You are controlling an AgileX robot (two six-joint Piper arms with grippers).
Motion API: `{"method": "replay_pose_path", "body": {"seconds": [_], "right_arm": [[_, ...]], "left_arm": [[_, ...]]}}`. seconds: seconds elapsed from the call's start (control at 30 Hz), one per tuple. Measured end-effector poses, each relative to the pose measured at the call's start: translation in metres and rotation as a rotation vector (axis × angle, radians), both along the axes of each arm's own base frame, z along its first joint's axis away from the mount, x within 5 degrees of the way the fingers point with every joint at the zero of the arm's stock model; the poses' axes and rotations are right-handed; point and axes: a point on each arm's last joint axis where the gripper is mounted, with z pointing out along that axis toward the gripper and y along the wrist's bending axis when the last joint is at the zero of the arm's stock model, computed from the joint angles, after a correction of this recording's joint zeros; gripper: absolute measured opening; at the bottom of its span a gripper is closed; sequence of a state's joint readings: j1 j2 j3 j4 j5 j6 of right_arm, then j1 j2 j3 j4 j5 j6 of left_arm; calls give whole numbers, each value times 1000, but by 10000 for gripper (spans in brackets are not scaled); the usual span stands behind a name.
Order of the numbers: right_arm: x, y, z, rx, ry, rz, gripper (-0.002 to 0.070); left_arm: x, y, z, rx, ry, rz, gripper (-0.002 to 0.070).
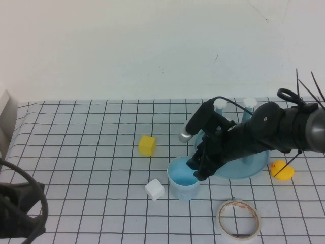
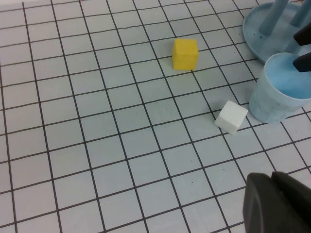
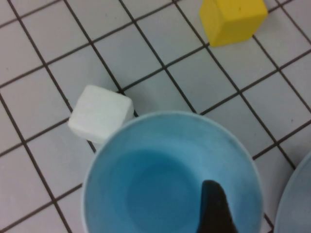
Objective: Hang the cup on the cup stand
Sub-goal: Pick up the cup from the table
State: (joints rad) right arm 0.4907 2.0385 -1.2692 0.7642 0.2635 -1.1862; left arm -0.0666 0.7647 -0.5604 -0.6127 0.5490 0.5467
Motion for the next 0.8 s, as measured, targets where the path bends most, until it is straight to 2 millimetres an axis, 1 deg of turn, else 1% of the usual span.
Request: {"method": "replay_pose_path", "body": {"seconds": [0.3,0.47,0.53,0.57,0.63,0.8], "right_arm": [[-3,0,-9,-6,63,29,401],[-6,1,-20,2,136,13,400],[-7,1,-21,4,152,15,385],[-8,1,-21,5,155,15,372],[-8,2,-21,5,160,18,321],[-10,3,-20,11,189,39,110]], "left_arm": [[0,0,0,-1,0,-1,-1],[0,0,0,-1,0,-1,-1],[0,0,0,-1,0,-1,-1],[0,0,0,-1,0,-1,-1],[0,0,0,-1,0,-1,-1],[-1,0,0,15,0,-16,-1]]}}
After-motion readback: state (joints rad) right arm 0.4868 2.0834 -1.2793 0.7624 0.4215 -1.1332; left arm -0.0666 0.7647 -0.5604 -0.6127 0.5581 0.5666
